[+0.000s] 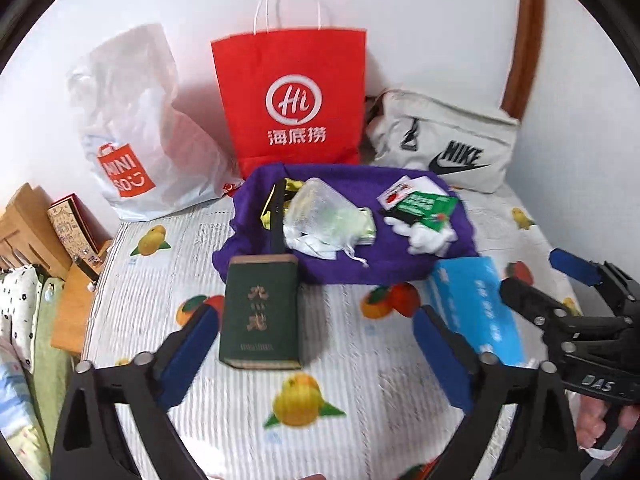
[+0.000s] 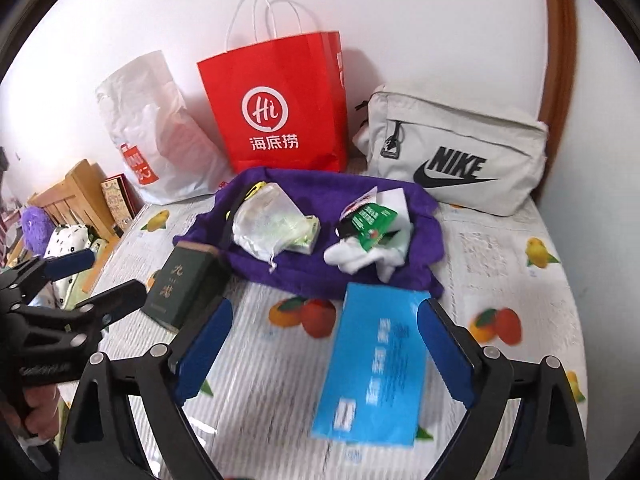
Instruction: Organize soft objects
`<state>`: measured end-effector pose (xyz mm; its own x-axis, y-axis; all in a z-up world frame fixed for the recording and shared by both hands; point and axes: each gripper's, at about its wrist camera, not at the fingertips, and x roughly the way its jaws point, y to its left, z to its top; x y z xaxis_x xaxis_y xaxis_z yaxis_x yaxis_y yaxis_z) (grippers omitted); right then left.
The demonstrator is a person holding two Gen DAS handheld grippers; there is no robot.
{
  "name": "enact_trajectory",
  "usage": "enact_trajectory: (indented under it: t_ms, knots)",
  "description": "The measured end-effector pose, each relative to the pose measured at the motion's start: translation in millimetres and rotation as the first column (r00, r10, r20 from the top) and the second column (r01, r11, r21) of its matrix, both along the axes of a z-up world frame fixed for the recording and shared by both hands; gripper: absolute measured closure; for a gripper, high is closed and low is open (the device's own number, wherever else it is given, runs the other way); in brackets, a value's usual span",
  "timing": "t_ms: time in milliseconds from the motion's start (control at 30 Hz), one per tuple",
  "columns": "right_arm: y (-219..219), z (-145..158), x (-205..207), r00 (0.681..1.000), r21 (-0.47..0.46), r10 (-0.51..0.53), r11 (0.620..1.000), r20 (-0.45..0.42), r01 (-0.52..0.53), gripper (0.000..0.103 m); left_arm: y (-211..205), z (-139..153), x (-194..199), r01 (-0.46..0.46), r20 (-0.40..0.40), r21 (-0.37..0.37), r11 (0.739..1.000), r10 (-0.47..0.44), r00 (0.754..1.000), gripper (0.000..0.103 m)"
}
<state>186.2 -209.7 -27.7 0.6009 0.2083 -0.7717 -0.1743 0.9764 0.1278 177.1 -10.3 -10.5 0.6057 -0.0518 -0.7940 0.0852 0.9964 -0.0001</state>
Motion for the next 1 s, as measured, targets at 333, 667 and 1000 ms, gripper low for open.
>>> enact_trajectory:
  t_ms: [333,667,1000]
  knots:
    - [-7.0,21.6,-87.4,0.998,-0.002,-0.028,1.000,0.063,0.028,0.009,-10.4,11.9,-90.0,-0.024,0.075,-0.020,1.000,0.025,0.997,0.001]
    - [-12.6,29.2,-141.9,0.996,-0.002,-0.022,1.000,0.091,0.022,0.009,0.2,19.4,-148.1,-0.058,0.117,-0.024,0.998,0.061,0.991,0.001]
    - [-18.0,32.9,-158.4,0.994,0.009,-0.039,0.999,0.101,0.038,0.009,8.0,23.7,-166.3,-0.075,0.133,-0.037,0.996,0.079,0.988,0.001]
